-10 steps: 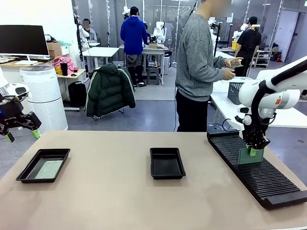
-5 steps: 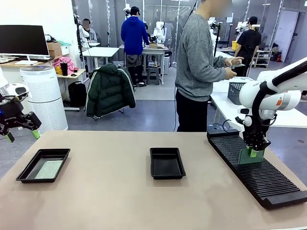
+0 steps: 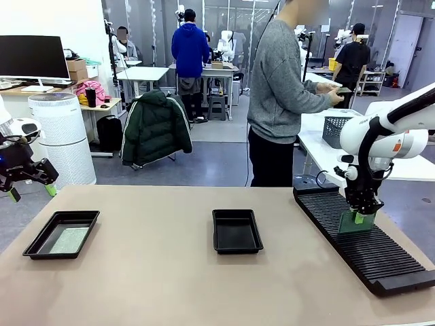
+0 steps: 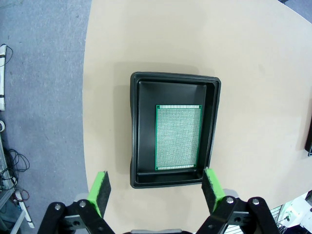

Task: Inspect and transfer BCBs to ESD trays.
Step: Pick up the Blank PCB from the PCB Rack and place it in the right ESD tray.

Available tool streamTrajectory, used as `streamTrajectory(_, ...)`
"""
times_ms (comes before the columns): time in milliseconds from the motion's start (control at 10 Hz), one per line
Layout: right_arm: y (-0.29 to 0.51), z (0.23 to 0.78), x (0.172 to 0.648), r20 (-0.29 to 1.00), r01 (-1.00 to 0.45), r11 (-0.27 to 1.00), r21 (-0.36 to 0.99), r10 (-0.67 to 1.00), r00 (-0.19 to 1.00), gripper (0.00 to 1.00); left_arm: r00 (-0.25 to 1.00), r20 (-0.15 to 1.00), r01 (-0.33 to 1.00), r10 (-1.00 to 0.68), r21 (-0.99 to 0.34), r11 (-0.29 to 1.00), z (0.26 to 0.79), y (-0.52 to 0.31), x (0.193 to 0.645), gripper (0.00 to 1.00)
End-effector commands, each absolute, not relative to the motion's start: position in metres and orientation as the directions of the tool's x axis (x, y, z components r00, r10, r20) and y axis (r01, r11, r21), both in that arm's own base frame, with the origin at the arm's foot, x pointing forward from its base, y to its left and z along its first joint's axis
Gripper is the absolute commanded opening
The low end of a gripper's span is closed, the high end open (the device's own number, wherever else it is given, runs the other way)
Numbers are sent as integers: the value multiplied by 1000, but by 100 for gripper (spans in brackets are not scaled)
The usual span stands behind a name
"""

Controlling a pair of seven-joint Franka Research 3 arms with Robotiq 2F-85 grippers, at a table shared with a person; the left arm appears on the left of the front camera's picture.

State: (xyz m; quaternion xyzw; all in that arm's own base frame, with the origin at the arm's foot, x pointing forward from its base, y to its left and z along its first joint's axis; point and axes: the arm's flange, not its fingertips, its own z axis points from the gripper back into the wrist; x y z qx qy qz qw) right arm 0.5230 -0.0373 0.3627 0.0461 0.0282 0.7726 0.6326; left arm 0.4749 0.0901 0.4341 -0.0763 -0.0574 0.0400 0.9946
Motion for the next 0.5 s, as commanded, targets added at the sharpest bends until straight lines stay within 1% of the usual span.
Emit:
streamTrajectory(0, -38, 359, 512, 45, -984, -168, 65, 985, -165, 16, 990, 125, -51, 72, -164, 985, 431, 92, 474, 100)
streamTrajectory(400, -39, 358, 504, 40, -987, -157, 39, 987, -155, 6, 990, 125, -51, 72, -164, 985, 431, 92, 474, 100)
